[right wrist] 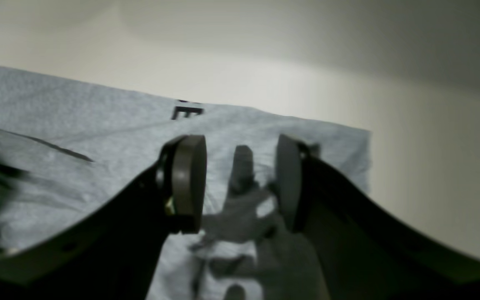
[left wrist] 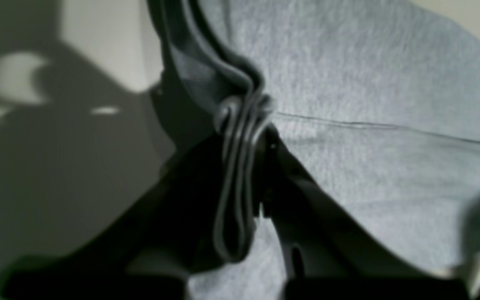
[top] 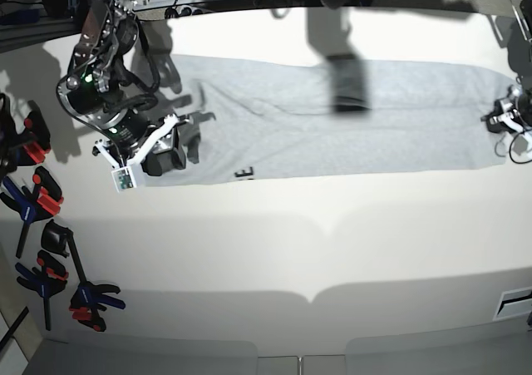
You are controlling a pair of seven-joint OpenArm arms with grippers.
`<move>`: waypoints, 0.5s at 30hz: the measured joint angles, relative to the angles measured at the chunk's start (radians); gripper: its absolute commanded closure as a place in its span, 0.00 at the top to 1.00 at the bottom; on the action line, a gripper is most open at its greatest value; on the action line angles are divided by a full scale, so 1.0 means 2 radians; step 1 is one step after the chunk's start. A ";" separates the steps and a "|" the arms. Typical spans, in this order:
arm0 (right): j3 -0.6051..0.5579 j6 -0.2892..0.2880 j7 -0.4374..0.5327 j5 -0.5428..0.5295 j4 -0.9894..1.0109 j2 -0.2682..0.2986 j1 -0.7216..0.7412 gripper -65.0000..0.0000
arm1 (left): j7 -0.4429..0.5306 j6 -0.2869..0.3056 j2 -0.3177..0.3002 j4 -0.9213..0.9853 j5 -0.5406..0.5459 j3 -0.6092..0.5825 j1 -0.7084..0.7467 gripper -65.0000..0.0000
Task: Fold the T-shirt properly
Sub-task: 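Grasp the strip's other end with the left gripper and lift it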
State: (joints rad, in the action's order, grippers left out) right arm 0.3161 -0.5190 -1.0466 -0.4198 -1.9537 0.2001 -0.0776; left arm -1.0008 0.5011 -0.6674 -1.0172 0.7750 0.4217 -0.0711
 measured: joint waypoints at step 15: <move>0.000 0.000 -0.006 -0.012 -0.003 0.000 0.001 0.41 | -0.006 -0.119 0.117 -0.340 -0.123 0.002 0.089 0.00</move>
State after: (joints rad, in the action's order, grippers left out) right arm 0.3168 -0.5190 -1.0580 -0.4438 -1.9591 0.1997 -0.0761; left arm -1.0134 0.2623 -0.4335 -1.6974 0.5293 0.4248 0.1070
